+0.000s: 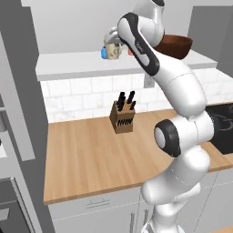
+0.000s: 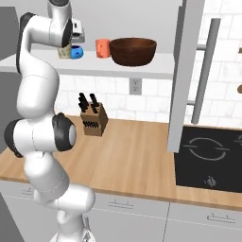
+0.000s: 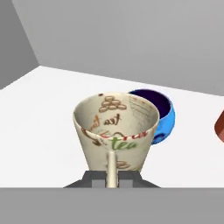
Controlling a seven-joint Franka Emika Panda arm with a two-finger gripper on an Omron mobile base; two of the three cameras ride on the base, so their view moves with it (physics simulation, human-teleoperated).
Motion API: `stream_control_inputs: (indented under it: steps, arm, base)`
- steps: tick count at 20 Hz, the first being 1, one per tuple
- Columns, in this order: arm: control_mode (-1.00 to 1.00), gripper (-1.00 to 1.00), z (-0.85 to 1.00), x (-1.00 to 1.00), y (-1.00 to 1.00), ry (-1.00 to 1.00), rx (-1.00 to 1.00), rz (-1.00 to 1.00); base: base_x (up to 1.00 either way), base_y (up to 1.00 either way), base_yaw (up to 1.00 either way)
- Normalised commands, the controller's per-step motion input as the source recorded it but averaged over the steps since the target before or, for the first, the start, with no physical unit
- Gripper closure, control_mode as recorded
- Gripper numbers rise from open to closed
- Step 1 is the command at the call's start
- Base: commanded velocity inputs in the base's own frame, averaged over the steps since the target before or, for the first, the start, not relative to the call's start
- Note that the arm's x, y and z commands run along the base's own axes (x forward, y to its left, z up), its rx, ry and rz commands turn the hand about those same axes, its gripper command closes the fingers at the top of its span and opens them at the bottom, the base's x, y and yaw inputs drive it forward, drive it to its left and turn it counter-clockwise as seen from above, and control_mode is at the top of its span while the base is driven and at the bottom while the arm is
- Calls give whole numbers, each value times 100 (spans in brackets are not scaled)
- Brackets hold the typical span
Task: Gather all objects into one cabinet and sort the glasses and bowls to opposite sides.
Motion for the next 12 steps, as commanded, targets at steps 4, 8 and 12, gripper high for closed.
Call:
stream_control_inputs:
  steps: [4, 8, 12]
  arm:
    - [-100, 100, -10, 55, -20, 1, 0, 0]
    - [-100, 100, -24, 50, -11, 6, 0, 0]
    - [-100, 100, -26, 42, -3, 7, 0, 0]
  base:
    - [0, 0, 0]
    - [0, 0, 0]
    - [0, 0, 0]
